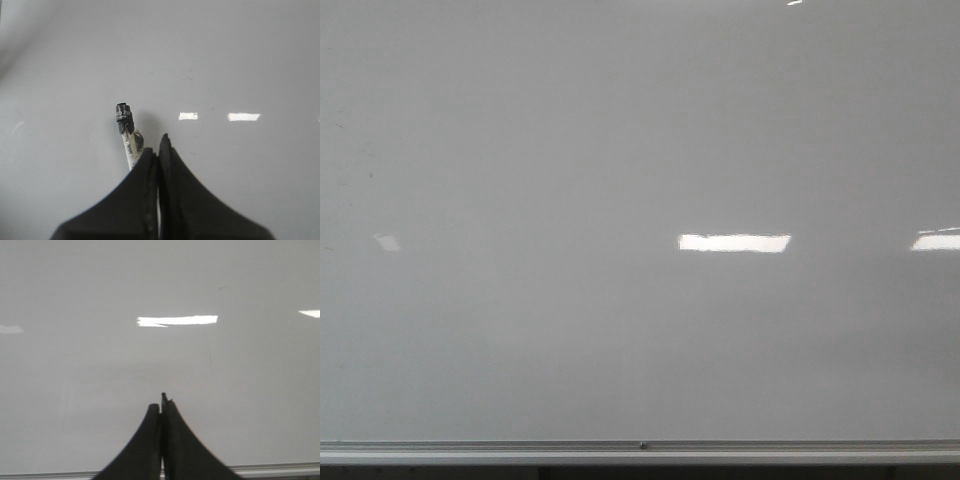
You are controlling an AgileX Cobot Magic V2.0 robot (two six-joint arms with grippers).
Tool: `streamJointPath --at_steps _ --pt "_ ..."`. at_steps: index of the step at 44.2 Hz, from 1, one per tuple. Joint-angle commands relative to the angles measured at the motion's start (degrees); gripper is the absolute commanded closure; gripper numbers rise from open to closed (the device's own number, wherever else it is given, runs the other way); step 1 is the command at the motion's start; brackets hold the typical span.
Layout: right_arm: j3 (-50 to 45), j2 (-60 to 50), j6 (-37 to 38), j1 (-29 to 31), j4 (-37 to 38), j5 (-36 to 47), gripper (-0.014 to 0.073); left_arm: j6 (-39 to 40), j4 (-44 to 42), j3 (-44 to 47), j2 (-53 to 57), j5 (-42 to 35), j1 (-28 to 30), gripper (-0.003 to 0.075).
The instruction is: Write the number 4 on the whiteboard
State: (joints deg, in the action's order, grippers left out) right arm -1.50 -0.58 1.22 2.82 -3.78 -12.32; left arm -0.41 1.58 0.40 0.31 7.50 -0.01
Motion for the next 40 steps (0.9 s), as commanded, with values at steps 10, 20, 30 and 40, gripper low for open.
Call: streamJointPath --at_steps 10,20,30,40 --pt "0.8 -1.1 -0.1 0.3 0.3 4.4 0.0653 0.4 -0.1 0.3 0.8 -4.4 0.0 0.0741" --pt "0.8 -1.1 -0.1 0.3 0.3 4.4 0.0653 0.4 -0.1 0.3 0.8 -4.5 0.0 0.0741" --pt "0.8 -1.1 -0.1 0.3 0.3 5.2 0.0653 0.4 -0.1 0.3 0.8 -7.1 0.0 0.0741" --pt "4.9 -1.1 -0.1 0.3 0.2 7.7 0.0653 0.4 0.2 -2.1 0.8 -18.4 0.0 0.0741"
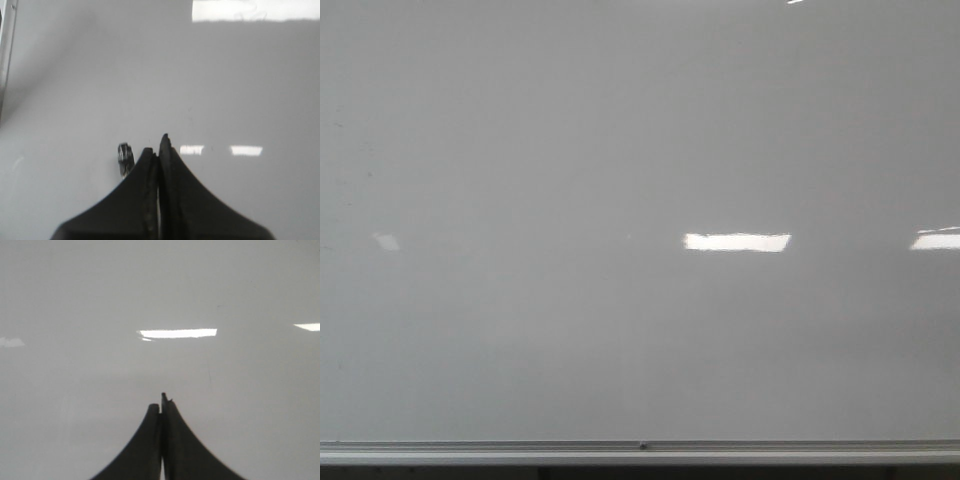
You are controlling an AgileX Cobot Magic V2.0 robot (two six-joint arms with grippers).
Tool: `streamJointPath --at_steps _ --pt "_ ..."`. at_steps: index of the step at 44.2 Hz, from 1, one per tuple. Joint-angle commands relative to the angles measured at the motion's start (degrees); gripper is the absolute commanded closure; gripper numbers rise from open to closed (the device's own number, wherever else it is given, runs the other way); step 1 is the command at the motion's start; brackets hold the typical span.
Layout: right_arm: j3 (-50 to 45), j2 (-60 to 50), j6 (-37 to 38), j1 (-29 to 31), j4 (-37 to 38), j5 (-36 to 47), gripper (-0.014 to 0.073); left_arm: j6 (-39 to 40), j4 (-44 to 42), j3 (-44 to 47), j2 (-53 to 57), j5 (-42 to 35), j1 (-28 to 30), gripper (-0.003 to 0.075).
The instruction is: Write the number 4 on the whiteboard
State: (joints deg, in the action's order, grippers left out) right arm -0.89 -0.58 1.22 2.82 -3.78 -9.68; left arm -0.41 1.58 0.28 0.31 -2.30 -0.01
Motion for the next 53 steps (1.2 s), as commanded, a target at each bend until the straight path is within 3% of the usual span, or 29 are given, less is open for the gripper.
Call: streamJointPath --at_steps 1,9,17,28,30,32,35,39,43,53 --pt "5.0 -1.1 -0.1 0.3 0.2 4.5 0.0653 0.4 0.2 -2.9 0.7 -8.4 0.0 0.0741" --pt "16.4 3.3 -0.1 0.3 0.2 -3.3 0.0653 0.4 -0.8 -13.3 -3.8 0.1 0.0 0.0741" --pt "24.7 13.8 -0.1 0.3 0.2 -6.0 0.0653 0.4 -2.2 -21.7 -16.2 9.3 0.0 0.0741" --pt "27.1 20.4 -0.1 0.3 0.2 -6.1 0.0614 0.4 -2.0 -25.1 -25.0 8.9 0.0 0.0724" --pt "27.1 20.4 -0.1 0.3 0.2 -6.3 0.0543 0.4 -2.0 -25.1 -25.0 8.9 0.0 0.0688" --pt "27.1 20.4 -0.1 0.3 0.2 -6.4 0.0457 0.4 -2.0 -25.0 -25.0 9.0 0.0 0.0596" --pt "27.1 20.4 -0.1 0.3 0.2 -6.4 0.0301 0.4 -2.0 -25.0 -25.0 9.0 0.0 0.0439" --pt "27.1 20.4 -0.1 0.3 0.2 -6.4 0.0116 0.4 -2.0 -24.9 -25.0 8.7 0.0 0.0162" --pt "27.1 20.4 -0.1 0.3 0.2 -6.4 -0.0017 0.4 -2.0 -24.5 -25.0 8.4 0.0 0.0021" --pt "27.1 20.4 -0.1 0.3 0.2 -6.1 -0.0039 0.4 4.8 -24.5 -31.0 10.3 0.1 0.0079"
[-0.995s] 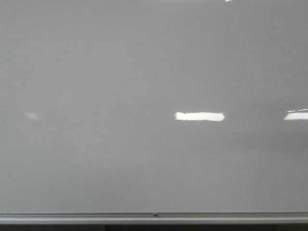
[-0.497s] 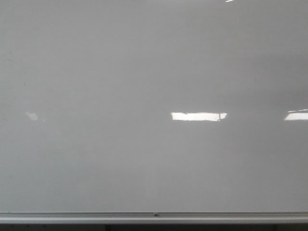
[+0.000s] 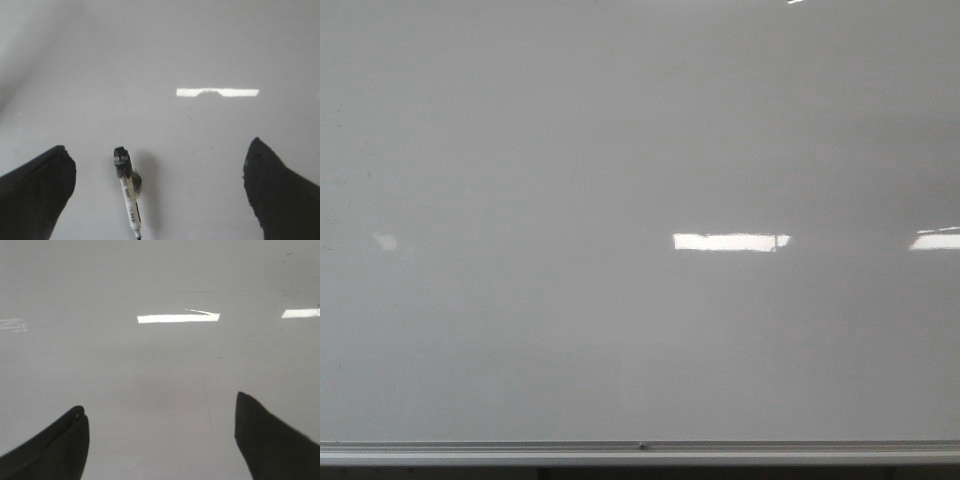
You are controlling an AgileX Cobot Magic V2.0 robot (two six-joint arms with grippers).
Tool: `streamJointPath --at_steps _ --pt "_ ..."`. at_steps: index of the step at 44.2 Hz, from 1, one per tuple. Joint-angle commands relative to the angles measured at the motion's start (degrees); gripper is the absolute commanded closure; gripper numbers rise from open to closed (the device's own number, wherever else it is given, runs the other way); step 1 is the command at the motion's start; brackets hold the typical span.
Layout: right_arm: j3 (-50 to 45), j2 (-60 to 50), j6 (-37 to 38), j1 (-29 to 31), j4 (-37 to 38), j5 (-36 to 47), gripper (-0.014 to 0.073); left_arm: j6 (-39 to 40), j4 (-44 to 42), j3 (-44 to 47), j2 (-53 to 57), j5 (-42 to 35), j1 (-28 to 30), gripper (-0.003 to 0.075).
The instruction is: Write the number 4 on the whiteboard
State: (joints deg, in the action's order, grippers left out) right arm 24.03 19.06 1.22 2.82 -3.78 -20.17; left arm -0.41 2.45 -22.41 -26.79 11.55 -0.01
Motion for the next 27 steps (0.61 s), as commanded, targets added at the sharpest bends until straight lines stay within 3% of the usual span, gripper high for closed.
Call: streamJointPath --at_steps 1,5,18,27 --pt "2.2 0.8 -0.1 0.3 0.2 4.4 -0.0039 0.4 5.4 -2.0 -6.0 -4.0 0.1 0.0083" --pt "2.2 0.8 -0.1 0.3 0.2 4.5 -0.0039 0.4 9.5 -2.5 -13.4 -8.1 0.1 0.0083" --pt "2.2 0.8 -0.1 0.3 0.2 4.5 -0.0039 0.4 10.4 -2.5 -35.2 -21.4 3.0 0.0083" --pt "2.2 0.8 -0.1 0.3 0.2 4.5 -0.0039 0.4 10.4 -2.5 -47.4 -35.3 2.9 0.0083"
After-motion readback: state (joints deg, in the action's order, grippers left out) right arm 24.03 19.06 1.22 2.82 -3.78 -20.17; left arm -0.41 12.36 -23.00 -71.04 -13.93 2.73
